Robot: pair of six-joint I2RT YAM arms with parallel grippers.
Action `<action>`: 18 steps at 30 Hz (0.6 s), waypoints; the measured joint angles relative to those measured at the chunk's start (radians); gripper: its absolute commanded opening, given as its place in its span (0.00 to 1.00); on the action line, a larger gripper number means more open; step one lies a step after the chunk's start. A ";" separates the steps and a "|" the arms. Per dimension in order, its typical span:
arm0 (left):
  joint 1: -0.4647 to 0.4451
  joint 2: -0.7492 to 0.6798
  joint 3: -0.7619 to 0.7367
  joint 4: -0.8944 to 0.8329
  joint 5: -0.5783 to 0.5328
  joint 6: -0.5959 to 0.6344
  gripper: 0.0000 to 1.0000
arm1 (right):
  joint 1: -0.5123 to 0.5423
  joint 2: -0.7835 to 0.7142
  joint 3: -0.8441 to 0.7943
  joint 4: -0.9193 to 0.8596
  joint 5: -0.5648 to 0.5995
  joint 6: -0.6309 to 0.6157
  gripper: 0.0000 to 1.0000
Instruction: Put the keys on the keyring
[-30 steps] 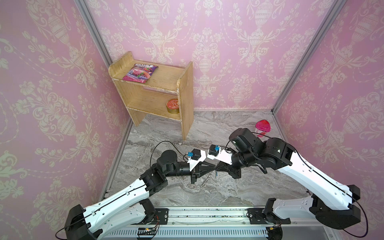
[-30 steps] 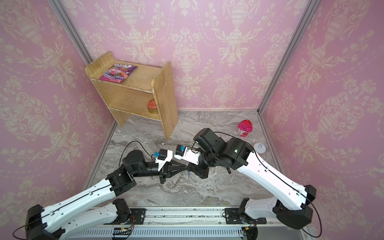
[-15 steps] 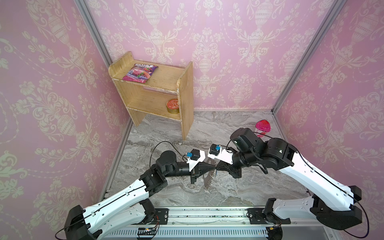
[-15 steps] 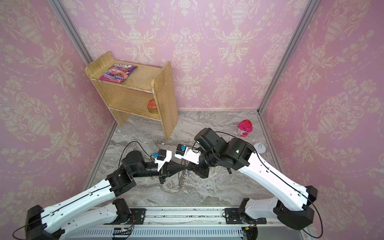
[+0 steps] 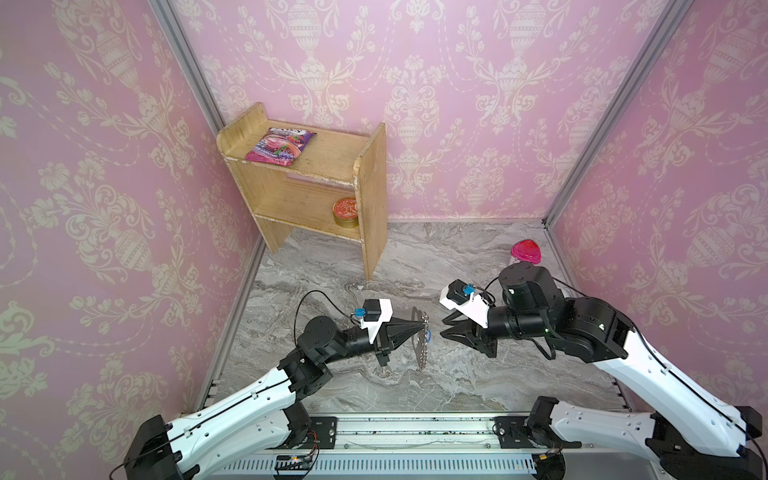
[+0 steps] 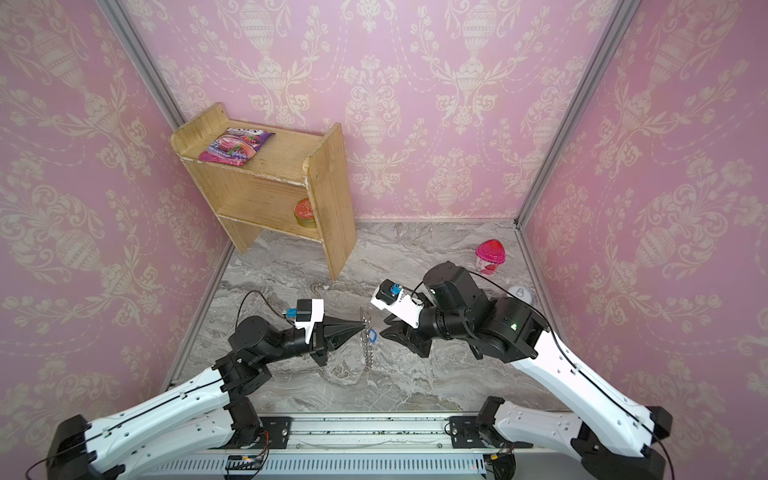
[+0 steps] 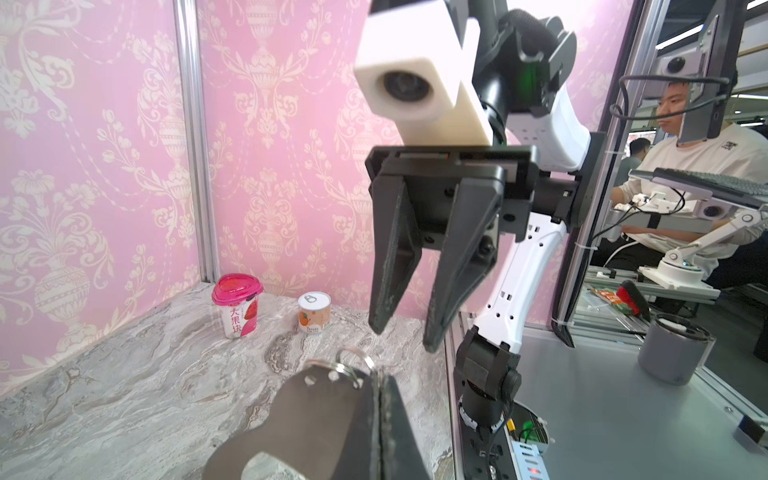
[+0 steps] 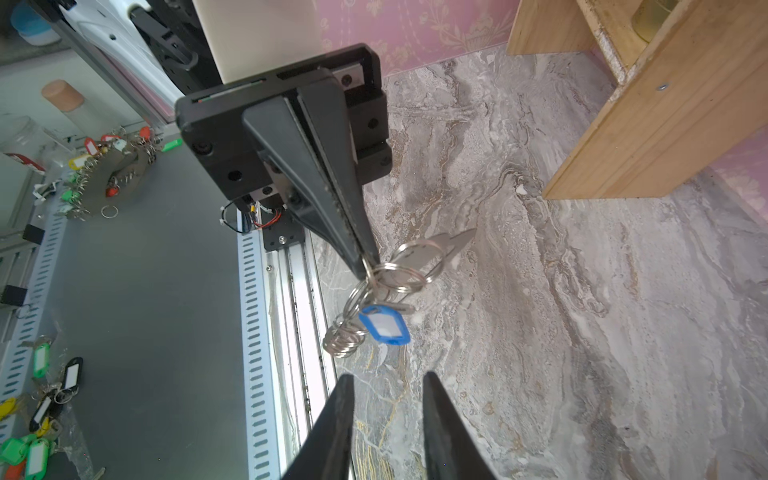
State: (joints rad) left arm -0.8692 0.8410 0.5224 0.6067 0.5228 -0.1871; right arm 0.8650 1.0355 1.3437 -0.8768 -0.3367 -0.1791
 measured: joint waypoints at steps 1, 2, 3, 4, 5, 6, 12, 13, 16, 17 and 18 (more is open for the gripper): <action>0.000 0.003 0.000 0.011 -0.003 -0.006 0.00 | 0.000 -0.004 -0.016 0.018 -0.007 0.005 0.34; 0.000 0.005 0.000 0.027 -0.006 -0.012 0.00 | 0.000 -0.007 -0.034 0.038 -0.011 0.013 0.35; 0.000 0.006 0.000 0.035 -0.007 -0.015 0.00 | 0.000 -0.008 -0.048 0.056 -0.014 0.021 0.36; 0.000 0.006 0.000 0.044 -0.008 -0.018 0.00 | 0.000 -0.010 -0.065 0.076 -0.016 0.026 0.38; 0.000 0.006 0.000 0.052 -0.008 -0.021 0.00 | -0.001 -0.010 -0.080 0.092 -0.019 0.030 0.39; 0.000 0.006 0.000 0.056 -0.009 -0.022 0.00 | -0.003 -0.010 -0.092 0.105 -0.021 0.032 0.40; 0.000 0.006 0.000 0.076 -0.009 -0.033 0.00 | -0.018 -0.010 -0.116 0.164 -0.060 0.051 0.42; 0.000 0.006 0.000 0.077 -0.009 -0.033 0.00 | -0.019 -0.010 -0.119 0.177 -0.069 0.054 0.42; 0.000 0.006 0.000 0.084 -0.009 -0.034 0.00 | -0.021 -0.010 -0.134 0.208 -0.088 0.068 0.43; 0.000 0.006 0.000 0.086 -0.009 -0.034 0.00 | -0.021 -0.010 -0.140 0.217 -0.095 0.073 0.43; 0.000 0.006 0.000 0.087 -0.009 -0.034 0.00 | -0.021 -0.008 -0.145 0.222 -0.097 0.077 0.43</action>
State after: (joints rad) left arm -0.8688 0.8471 0.5224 0.6937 0.5137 -0.2211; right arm 0.8444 1.0275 1.1992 -0.6548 -0.4339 -0.1024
